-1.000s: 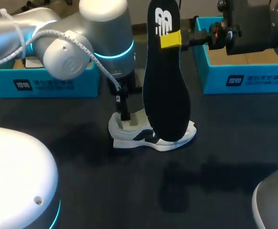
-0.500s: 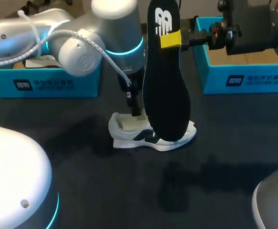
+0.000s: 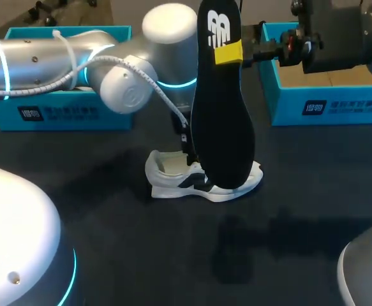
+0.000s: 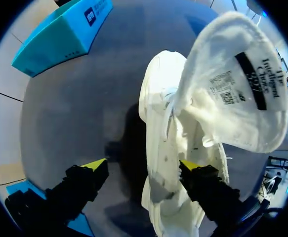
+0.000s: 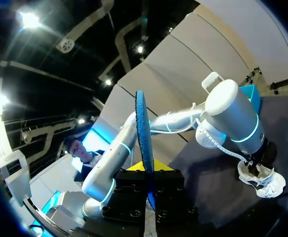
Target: Take the shoe out of the shoebox, open the shoe tongue, remove and reinsert the insole, then place the shoe into the shoebox
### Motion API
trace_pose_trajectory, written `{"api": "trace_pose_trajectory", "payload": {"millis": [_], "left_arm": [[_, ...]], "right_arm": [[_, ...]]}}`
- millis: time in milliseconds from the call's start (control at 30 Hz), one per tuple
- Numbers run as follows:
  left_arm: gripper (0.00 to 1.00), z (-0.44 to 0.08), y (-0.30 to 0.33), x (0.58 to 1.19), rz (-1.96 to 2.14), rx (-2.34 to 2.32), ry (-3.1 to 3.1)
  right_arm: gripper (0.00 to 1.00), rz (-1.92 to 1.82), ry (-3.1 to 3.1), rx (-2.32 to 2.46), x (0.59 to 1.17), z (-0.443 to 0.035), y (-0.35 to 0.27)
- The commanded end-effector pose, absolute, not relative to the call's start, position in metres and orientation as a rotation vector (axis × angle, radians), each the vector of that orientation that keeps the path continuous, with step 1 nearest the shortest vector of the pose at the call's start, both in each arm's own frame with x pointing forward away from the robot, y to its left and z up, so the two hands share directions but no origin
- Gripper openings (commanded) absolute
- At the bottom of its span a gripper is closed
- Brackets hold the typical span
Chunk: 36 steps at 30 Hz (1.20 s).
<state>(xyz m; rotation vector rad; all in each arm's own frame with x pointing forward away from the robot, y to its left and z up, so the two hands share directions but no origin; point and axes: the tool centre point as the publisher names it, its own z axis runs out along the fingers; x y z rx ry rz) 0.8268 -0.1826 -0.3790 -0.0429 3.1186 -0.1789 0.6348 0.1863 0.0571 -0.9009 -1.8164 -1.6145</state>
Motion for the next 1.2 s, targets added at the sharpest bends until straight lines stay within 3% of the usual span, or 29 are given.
{"api": "trace_pose_trajectory", "payload": {"millis": [33,100,500,1200], "left_arm": [[0.27,-0.387,-0.186,0.83,-0.186,-0.041,3.139],[0.0,-0.387,-0.185,0.83,-0.191,-0.042,3.145],[0.0,-0.383,-0.183,0.818,-0.233,0.067,3.216],[0.0,-0.331,-0.193,0.803,-0.248,0.946,3.336]], "right_arm": [[0.0,-1.612,-1.817,-0.903,0.636,0.057,0.19],[0.0,-1.612,-1.817,-0.903,0.636,0.057,0.19],[0.0,-1.612,-1.817,-0.903,0.636,0.057,0.19],[0.0,-1.612,-1.817,-0.903,0.636,0.057,0.19]]}}
